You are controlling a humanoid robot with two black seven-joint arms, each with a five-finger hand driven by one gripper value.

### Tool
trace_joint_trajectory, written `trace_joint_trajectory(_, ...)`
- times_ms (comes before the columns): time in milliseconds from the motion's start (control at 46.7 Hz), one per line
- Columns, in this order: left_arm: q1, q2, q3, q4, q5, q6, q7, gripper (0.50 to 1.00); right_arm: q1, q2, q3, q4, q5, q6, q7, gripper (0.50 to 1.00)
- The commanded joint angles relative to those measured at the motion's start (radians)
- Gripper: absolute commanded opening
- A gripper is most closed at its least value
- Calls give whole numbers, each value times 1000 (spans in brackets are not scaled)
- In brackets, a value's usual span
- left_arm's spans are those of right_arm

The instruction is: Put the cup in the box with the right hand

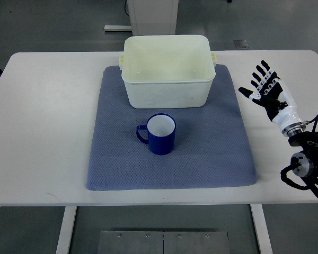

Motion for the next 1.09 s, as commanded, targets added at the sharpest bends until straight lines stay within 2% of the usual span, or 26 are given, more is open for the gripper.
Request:
trace_joint_trajectory(0, 0, 0, 0, 0, 0, 0, 0, 1000, 0, -8, -3, 6, 0, 10, 10, 1000)
trace_joint_trajectory(257, 0, 0, 0, 0, 0, 0, 0, 1000, -7, -125, -46, 18, 0, 166, 67, 1000)
trace_joint_trajectory(300, 0, 0, 0, 0, 0, 0, 0, 1000, -9, -136, -53, 18, 0, 179, 69, 1000)
trace_joint_trajectory(321, 0, 0, 0, 0, 0, 0, 0, 1000, -12, -162, -68, 20, 0, 212, 69, 1000)
trace_joint_trajectory(407, 0, 0, 0, 0, 0, 0, 0, 1000, -29, -202, -100, 29, -2, 271, 69, 1000)
trace_joint_trajectory(557, 0, 0, 0, 0, 0, 0, 0, 1000, -49, -272, -180, 100, -6, 347, 69, 1000)
trace_joint_trajectory(771, 0, 0, 0, 0, 0, 0, 0, 1000, -49, -304, -266, 199, -11, 360, 69, 1000)
trace_joint_trajectory(1071, 0, 0, 0, 0, 0, 0, 0, 1000, -49, -257, -266, 215, -12, 355, 69, 1000)
